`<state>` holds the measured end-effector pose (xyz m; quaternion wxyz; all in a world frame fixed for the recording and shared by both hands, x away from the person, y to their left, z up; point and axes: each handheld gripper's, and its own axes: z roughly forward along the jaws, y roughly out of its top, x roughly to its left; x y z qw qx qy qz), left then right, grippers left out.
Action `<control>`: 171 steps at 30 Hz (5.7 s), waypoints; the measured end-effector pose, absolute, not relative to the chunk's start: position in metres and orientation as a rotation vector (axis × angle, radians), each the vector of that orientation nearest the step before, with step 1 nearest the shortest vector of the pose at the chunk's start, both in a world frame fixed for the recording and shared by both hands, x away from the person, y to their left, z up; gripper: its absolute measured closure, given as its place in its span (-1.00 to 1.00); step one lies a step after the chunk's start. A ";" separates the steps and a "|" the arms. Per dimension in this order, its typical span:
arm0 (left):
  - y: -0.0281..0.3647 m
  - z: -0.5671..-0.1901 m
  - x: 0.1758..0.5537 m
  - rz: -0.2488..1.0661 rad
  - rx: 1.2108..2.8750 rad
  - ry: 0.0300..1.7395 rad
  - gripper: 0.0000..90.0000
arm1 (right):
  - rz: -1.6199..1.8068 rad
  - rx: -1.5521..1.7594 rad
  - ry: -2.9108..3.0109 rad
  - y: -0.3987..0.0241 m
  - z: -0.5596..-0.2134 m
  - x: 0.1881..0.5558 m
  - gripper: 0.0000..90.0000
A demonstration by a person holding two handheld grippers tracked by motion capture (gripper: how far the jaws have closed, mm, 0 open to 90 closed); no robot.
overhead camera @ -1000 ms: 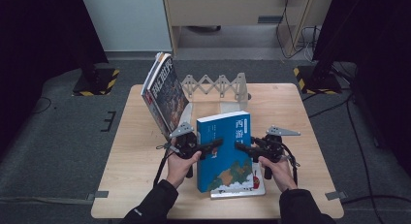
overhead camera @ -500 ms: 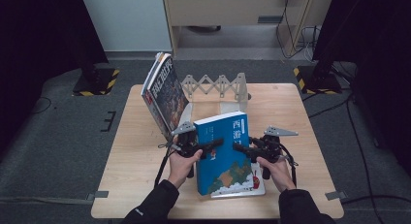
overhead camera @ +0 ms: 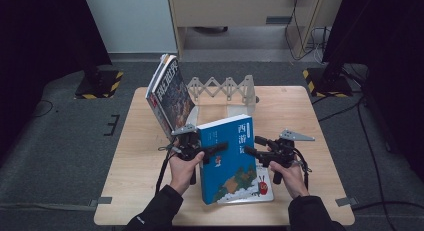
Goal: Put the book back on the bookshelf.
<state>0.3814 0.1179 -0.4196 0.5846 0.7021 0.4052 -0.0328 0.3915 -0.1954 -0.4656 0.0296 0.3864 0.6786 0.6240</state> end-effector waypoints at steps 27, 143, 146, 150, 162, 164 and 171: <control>0.170 -0.362 0.387 0.211 1.639 1.018 0.32 | 1.256 1.389 2.102 -0.247 -0.487 0.400 -0.66; 0.112 -0.415 0.463 0.706 1.541 1.154 0.25 | 0.881 1.450 2.208 -0.268 -0.532 0.408 -0.87; 0.111 -0.419 0.462 0.716 1.528 1.154 0.27 | 0.876 1.437 2.212 -0.268 -0.533 0.408 -0.87; 0.107 -0.420 0.460 0.761 1.520 1.165 0.29 | 0.875 1.430 2.209 -0.267 -0.533 0.409 -0.88; 0.101 -0.422 0.472 0.787 1.510 1.177 0.30 | 0.876 1.423 2.205 -0.267 -0.534 0.409 -0.88; 0.099 -0.422 0.477 0.777 1.511 1.171 0.30 | 0.879 1.424 2.203 -0.267 -0.534 0.409 -0.88; 0.096 -0.422 0.488 0.751 1.510 1.159 0.28 | 0.875 1.414 2.203 -0.266 -0.535 0.410 -0.88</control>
